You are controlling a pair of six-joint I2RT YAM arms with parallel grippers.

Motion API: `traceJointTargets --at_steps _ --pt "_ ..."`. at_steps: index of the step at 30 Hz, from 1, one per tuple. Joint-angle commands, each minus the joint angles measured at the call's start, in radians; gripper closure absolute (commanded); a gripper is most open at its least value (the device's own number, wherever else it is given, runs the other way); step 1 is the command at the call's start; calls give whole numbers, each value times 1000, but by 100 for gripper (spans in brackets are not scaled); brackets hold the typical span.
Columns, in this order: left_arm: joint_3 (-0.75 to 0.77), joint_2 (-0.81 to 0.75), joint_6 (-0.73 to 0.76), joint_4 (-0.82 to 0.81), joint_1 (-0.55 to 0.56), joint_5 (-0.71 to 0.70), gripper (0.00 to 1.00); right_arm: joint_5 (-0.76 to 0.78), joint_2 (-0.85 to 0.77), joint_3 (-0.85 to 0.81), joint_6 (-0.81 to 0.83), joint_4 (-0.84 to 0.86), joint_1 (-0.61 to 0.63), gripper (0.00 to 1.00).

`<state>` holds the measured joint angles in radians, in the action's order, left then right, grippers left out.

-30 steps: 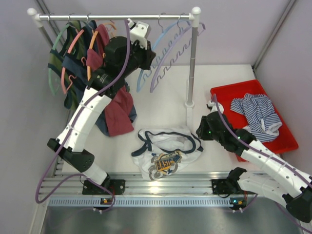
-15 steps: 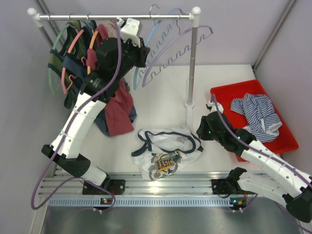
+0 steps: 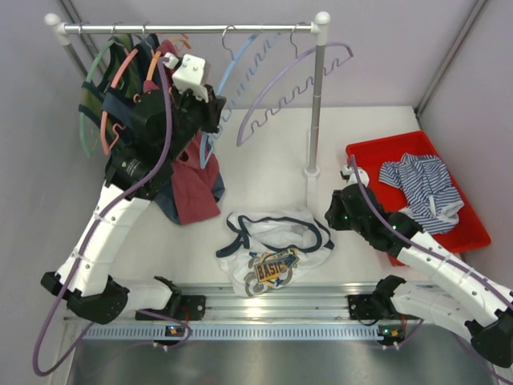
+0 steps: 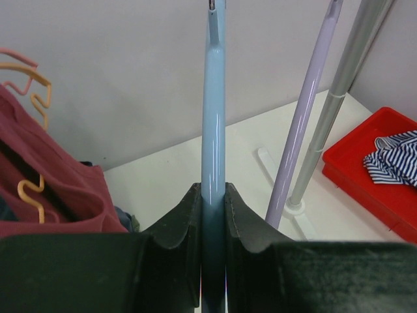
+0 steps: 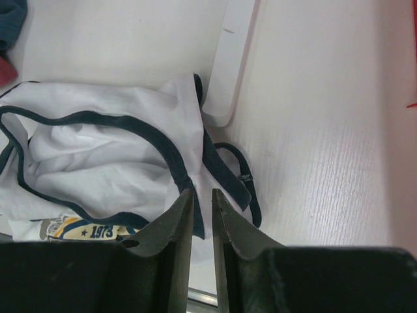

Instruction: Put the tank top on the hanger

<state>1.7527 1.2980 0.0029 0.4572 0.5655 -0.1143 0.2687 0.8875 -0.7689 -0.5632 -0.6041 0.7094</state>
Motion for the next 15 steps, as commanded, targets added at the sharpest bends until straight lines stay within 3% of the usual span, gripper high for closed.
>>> traceJointTargets --at_steps 1,9,15 --pt "-54 -94 5 -40 4 -44 100 15 -18 -41 25 -2 -13 82" --pt "-238 -277 -61 43 2 -50 100 -2 -24 -7 28 3 -11 83" --pt "-461 -422 -124 101 4 -51 100 -23 -39 39 19 12 -11 83"
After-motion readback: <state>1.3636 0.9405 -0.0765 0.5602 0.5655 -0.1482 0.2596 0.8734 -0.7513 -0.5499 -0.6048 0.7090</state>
